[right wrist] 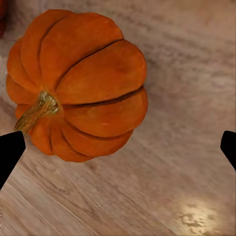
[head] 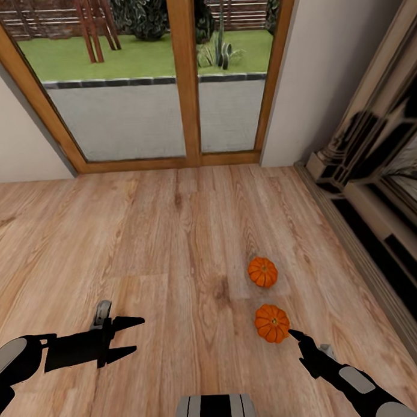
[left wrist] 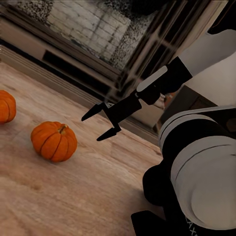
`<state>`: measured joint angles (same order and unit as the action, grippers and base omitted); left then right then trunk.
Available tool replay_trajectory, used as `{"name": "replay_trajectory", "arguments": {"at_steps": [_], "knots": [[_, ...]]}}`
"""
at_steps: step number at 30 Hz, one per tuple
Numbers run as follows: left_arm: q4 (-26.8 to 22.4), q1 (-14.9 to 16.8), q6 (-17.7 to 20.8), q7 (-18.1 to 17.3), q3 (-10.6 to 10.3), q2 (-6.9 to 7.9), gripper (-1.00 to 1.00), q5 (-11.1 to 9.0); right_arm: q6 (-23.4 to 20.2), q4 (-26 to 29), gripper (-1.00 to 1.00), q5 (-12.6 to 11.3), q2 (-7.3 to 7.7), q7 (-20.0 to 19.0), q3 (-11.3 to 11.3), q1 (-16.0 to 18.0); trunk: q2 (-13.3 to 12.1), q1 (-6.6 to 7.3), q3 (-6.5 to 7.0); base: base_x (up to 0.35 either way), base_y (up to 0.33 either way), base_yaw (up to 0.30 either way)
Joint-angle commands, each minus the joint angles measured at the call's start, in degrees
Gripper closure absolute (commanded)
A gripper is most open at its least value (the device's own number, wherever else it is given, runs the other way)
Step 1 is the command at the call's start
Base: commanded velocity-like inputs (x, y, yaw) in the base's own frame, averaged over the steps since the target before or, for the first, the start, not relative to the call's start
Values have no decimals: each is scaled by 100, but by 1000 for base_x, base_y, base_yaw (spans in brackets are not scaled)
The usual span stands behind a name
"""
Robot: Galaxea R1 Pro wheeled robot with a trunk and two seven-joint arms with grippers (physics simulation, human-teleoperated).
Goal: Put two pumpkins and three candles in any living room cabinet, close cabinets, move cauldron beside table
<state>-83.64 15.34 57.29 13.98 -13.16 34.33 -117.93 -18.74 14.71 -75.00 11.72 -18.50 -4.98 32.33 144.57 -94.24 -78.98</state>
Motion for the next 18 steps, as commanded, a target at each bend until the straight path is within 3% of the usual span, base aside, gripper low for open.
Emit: {"name": "replay_trajectory", "arguments": {"at_steps": [1, 18], "knots": [[-3, 4, 1, 53, -5, 4, -100, -62, -7, -4, -100, -54, 6, -13, -47, 3, 1, -2, -4, 252, 0, 0], [-91, 4, 1, 53, -9, 8, -100, -55, 2, -5, -100, -50, 6, 59, -56, 6, 1, -2, -4, 57, 0, 0]]}}
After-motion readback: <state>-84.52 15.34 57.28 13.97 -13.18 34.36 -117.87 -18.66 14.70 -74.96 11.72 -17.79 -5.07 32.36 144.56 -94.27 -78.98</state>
